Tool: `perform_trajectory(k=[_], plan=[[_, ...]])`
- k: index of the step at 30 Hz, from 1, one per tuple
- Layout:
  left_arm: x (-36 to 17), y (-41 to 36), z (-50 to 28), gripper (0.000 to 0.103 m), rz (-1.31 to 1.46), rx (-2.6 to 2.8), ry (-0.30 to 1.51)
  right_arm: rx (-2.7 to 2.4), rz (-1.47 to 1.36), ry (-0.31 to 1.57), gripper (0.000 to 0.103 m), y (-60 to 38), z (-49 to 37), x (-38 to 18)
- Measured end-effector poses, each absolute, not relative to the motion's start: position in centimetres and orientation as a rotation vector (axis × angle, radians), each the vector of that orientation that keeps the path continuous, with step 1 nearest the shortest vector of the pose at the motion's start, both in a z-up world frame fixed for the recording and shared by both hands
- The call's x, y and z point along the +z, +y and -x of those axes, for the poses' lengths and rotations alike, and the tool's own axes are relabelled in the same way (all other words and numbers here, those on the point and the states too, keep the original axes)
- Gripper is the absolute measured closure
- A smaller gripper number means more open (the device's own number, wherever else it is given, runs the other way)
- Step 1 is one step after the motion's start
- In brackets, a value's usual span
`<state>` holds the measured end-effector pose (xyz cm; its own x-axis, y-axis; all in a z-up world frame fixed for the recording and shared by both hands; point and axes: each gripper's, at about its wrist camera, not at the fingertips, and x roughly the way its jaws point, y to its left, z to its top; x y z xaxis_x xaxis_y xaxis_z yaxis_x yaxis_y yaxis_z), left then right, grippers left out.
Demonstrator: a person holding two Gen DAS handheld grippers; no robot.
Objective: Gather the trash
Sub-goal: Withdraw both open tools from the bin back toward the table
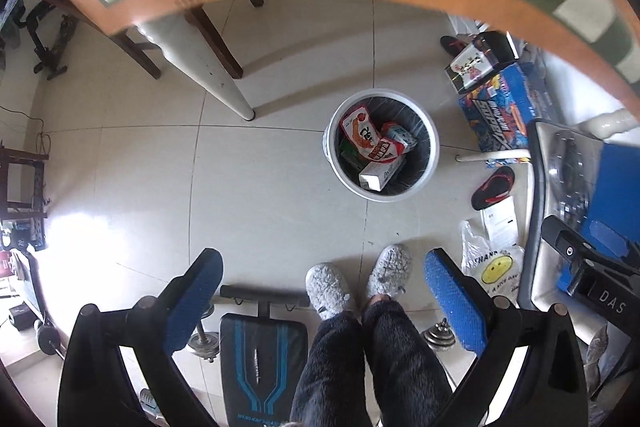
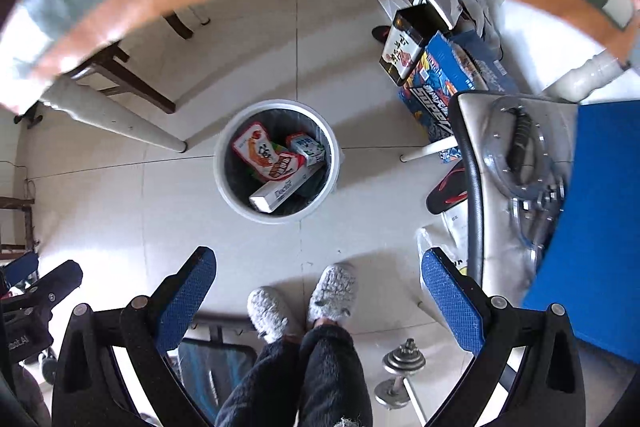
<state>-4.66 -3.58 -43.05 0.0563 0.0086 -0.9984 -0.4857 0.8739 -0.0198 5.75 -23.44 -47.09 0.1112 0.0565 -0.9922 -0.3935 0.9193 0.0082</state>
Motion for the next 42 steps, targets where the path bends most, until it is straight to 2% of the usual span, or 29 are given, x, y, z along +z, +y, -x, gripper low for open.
perform_trajectory(k=[13, 21, 27, 31, 36, 42], plan=[[-30.4, -4.7, 6.9, 0.0, 0.392, 0.372, 1.401, 0.4, 0.284, 1.386, 0.0, -23.9, -1.7, -30.7], [-23.3, -3.5, 2.2, 0.0, 0.32, 0.412, 1.281, 0.43, 0.177, 1.341, 0.0, -23.7, -4.2, -23.6], [-19.2, -1.4, -6.3, 0.0, 0.213, 0.496, 1.171, 0.428, 0.061, 1.293, 0.0, -23.1, -12.0, -19.4], [-18.9, -0.4, -13.6, 0.0, 0.204, 0.5, 1.168, 0.414, 0.008, 1.289, 0.0, -22.7, -20.7, -18.0], [-21.1, 0.5, -23.2, 0.0, 0.16, 0.567, 1.234, 0.428, 0.025, 1.334, 0.0, -21.3, -32.8, -19.4], [-25.3, 3.3, -32.2, 0.0, 0.198, 0.679, 1.365, 0.471, 0.281, 1.356, 0.0, -15.9, -48.3, -23.4]])
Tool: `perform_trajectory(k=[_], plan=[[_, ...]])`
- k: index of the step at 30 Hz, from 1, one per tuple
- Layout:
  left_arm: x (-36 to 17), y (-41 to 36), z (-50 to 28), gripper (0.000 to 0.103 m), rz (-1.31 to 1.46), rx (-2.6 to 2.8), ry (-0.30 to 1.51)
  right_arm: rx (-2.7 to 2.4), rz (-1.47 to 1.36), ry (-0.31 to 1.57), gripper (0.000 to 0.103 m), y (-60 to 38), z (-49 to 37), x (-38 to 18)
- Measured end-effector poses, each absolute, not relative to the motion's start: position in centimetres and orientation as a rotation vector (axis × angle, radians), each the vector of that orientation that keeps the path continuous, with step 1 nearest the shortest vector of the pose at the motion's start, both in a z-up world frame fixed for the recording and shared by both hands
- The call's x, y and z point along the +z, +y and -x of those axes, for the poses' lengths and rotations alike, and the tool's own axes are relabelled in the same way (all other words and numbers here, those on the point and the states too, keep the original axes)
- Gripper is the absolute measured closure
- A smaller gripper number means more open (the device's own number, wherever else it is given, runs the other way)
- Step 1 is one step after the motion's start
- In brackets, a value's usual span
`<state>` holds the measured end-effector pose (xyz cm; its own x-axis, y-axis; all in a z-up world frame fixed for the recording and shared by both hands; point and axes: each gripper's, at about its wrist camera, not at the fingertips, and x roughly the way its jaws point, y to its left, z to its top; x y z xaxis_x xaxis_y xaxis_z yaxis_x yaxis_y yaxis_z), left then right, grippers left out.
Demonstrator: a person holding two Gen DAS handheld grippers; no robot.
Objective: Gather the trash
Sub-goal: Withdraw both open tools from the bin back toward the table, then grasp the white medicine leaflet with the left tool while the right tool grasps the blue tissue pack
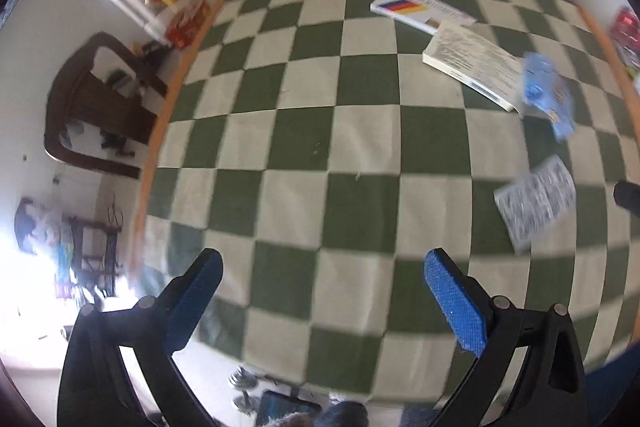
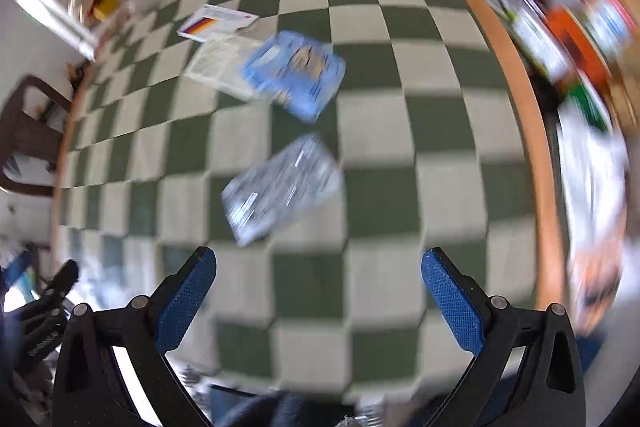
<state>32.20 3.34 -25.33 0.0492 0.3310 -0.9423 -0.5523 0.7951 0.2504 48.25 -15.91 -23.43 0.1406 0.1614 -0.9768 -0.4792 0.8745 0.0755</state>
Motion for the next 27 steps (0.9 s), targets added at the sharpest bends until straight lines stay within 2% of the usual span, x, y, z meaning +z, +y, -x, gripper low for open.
perform_trajectory(k=[6, 10, 14, 16, 17, 19, 22, 27], plan=[[-29.4, 5.0, -38.2, 0.0, 0.267, 0.718, 1.466, 0.601, 0.583, 1.323, 0.0, -8.8, -57.7, -28.3], [-31.1, 5.2, -40.7, 0.0, 0.273, 0.714, 1.508, 0.707, 0.8, 1.302, 0.0, -4.4, -59.6, -32.0], [-32.0, 5.6, -42.5, 0.0, 0.286, 0.708, 1.531, 0.778, 0.864, 1.303, 0.003, -2.0, -60.2, -34.0], [-32.1, 5.9, -43.3, 0.0, 0.316, 0.705, 1.535, 0.785, 0.796, 1.337, 0.029, -1.7, -61.1, -34.3], [-32.2, 6.1, -43.7, 0.0, 0.332, 0.702, 1.534, 0.77, 0.76, 1.35, 0.034, -1.8, -61.6, -34.2], [-32.2, 6.6, -44.9, 0.0, 0.383, 0.698, 1.53, 0.738, 0.656, 1.378, 0.054, -2.6, -62.9, -33.6], [-32.2, 7.5, -47.2, 0.0, 0.509, 0.686, 1.518, 0.653, 0.412, 1.477, 0.063, -5.5, -66.1, -32.6], [-33.3, 9.4, -51.5, 0.0, 0.815, 0.681, 1.484, 0.452, 0.262, 1.459, 0.073, -10.2, -69.6, -31.5]])
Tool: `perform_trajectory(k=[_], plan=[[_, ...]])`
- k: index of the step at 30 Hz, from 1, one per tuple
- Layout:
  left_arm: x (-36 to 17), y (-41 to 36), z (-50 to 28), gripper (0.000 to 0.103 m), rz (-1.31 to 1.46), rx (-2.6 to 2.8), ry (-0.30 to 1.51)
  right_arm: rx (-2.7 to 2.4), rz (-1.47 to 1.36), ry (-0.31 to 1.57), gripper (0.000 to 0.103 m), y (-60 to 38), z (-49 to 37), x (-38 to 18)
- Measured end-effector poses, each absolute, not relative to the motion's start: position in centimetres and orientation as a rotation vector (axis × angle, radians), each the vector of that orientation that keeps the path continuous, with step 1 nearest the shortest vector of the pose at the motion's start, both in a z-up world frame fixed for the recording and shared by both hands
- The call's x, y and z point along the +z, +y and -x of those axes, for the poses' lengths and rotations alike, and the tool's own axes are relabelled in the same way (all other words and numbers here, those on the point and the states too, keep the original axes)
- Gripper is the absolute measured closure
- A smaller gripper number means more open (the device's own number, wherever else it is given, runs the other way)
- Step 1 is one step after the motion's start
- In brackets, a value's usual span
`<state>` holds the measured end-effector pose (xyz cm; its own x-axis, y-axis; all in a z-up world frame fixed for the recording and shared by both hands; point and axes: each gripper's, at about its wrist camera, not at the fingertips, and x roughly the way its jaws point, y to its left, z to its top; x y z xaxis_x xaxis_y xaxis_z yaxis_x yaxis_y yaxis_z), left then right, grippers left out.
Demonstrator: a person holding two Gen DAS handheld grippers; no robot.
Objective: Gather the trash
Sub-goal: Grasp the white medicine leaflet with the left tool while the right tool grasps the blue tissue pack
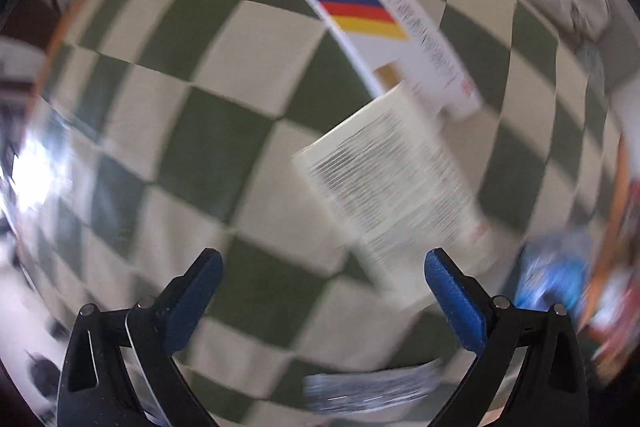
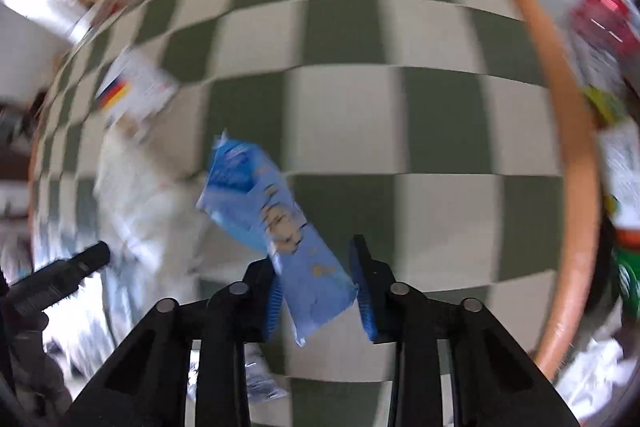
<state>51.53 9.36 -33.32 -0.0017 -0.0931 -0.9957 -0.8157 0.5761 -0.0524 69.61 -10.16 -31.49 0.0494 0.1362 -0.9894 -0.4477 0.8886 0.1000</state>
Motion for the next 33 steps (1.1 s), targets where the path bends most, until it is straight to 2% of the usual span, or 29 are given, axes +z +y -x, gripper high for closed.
perform_trajectory(k=[6, 8, 16, 24, 26, 27, 33], plan=[[-36.3, 10.5, -54.8, 0.0, 0.992, 0.694, 1.502, 0.315, 0.114, 1.478, 0.075, -14.0, -72.6, -32.4], [-36.5, 10.3, -55.6, 0.001, 0.941, 0.7, 1.536, 0.308, 0.099, 1.479, 0.075, -14.3, -73.0, -32.5], [-36.5, 5.8, -55.5, 0.001, 0.427, 0.534, 1.68, 0.338, 0.14, 1.462, 0.075, -13.3, -72.5, -32.1], [-35.8, 6.8, -54.0, 0.001, 0.466, 0.529, 1.608, 0.344, 0.155, 1.449, 0.073, -14.3, -72.0, -31.8], [-35.4, 6.6, -54.1, 0.011, 0.455, 0.529, 1.583, 0.347, 0.156, 1.447, 0.073, -14.5, -71.8, -31.7], [-35.7, 7.5, -54.2, 0.025, 0.45, 0.532, 1.579, 0.352, 0.157, 1.442, 0.073, -14.1, -71.7, -31.9], [-34.4, 7.8, -53.2, 0.026, 0.439, 0.511, 1.537, 0.376, 0.152, 1.417, 0.079, -14.6, -70.8, -31.2]])
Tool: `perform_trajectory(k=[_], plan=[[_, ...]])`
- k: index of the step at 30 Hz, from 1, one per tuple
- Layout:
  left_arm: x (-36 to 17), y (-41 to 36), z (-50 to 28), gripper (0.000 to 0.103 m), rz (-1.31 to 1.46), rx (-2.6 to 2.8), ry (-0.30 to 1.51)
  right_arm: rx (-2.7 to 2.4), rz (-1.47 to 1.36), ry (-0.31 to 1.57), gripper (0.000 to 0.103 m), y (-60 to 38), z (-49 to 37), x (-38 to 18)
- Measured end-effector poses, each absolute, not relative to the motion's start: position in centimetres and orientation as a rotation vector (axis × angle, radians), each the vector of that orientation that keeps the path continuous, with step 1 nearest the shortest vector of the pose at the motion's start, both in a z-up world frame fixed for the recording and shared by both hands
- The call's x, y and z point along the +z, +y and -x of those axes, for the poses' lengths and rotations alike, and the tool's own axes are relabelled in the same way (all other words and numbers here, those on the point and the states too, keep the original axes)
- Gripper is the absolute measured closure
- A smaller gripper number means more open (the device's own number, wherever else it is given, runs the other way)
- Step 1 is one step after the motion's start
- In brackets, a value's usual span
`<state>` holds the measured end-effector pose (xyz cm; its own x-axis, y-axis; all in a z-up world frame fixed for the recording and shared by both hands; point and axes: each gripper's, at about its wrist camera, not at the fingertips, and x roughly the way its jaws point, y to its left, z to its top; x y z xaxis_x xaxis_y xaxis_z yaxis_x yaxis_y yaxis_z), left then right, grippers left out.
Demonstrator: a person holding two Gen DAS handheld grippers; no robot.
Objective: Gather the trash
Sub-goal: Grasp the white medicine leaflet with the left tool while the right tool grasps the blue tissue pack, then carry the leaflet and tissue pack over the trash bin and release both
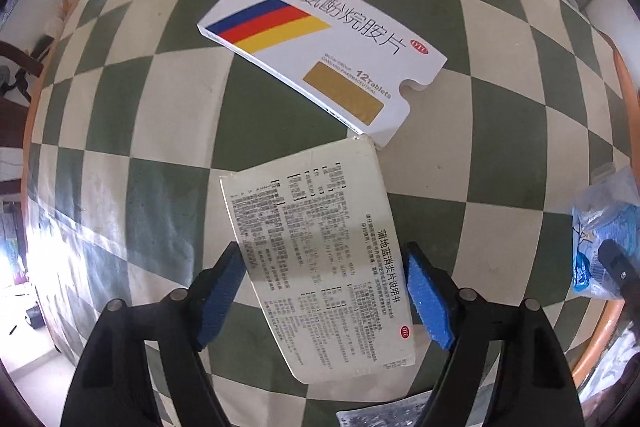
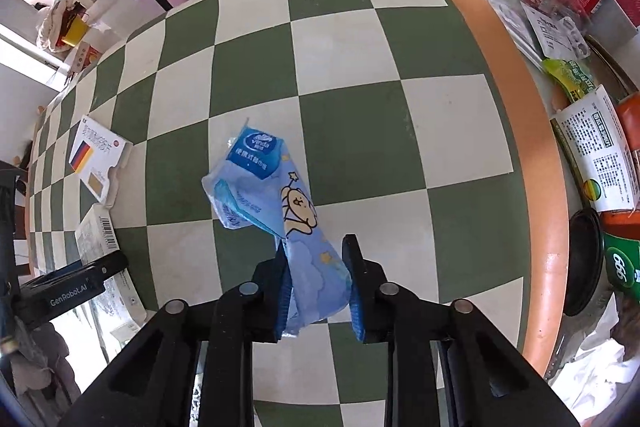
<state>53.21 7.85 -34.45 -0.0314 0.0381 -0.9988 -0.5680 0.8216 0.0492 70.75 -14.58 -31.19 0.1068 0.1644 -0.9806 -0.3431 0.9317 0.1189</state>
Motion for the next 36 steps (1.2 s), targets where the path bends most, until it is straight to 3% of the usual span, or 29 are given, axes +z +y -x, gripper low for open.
perform_trajectory(k=[9, 20, 28, 36], plan=[[-30.2, 4.9, -54.3, 0.026, 0.309, 0.509, 1.456, 0.4, 0.109, 1.37, 0.082, -15.2, -69.1, -29.3], [-24.6, 2.3, -45.5, 0.026, 0.242, 0.452, 1.338, 0.439, 0.037, 1.3, 0.084, -16.5, -63.0, -24.8], [-22.3, 0.7, -35.2, 0.026, 0.239, 0.343, 1.258, 0.457, 0.001, 1.268, 0.085, -19.3, -51.8, -22.0], [-23.2, -1.8, -20.9, 0.026, 0.328, 0.193, 1.261, 0.419, -0.069, 1.274, 0.085, -23.7, -34.6, -21.8]])
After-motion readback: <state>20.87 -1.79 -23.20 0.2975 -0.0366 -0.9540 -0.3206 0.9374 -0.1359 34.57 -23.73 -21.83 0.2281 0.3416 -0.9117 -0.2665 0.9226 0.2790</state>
